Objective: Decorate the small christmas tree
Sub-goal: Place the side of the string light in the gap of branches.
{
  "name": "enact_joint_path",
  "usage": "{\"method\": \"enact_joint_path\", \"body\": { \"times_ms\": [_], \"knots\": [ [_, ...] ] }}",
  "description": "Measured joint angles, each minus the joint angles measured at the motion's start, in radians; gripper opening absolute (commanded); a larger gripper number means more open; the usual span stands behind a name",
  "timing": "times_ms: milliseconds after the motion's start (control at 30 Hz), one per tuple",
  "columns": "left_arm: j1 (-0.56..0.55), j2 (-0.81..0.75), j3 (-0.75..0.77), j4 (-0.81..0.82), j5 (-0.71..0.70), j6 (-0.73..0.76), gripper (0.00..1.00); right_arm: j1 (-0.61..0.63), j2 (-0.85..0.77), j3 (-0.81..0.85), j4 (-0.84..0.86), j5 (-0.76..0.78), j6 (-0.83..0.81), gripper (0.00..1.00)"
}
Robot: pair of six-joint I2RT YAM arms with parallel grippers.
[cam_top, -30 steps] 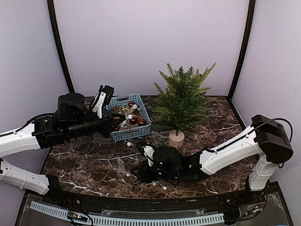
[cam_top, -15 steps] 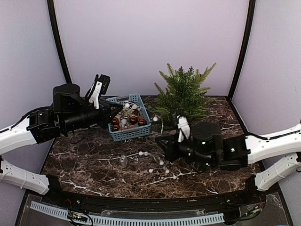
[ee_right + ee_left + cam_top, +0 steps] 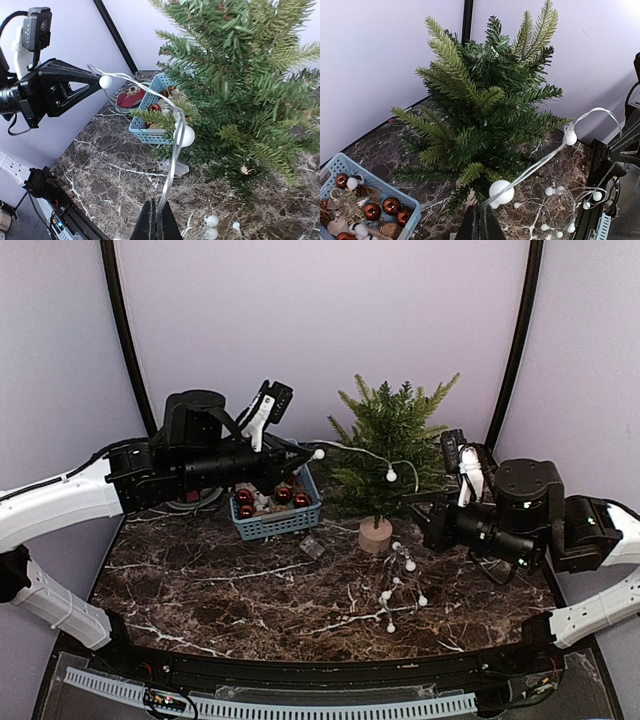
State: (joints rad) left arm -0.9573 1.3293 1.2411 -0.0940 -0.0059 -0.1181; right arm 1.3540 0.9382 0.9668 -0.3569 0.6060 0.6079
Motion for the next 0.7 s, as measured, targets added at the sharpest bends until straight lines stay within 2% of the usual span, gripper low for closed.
{"method": "enact_joint_path", "body": {
  "times_ms": [500,700],
  "knots": [
    [0.046,0.199,0.179,0.045,0.126,0.015,0.00,0.000,-0.202,0.013,-0.095,0.049,0.003,0.00],
    [0.056,0.250,0.241,0.055,0.188,0.029,0.00,0.000,-0.224,0.013,-0.117,0.023,-0.005,0.00]
  ]
}}
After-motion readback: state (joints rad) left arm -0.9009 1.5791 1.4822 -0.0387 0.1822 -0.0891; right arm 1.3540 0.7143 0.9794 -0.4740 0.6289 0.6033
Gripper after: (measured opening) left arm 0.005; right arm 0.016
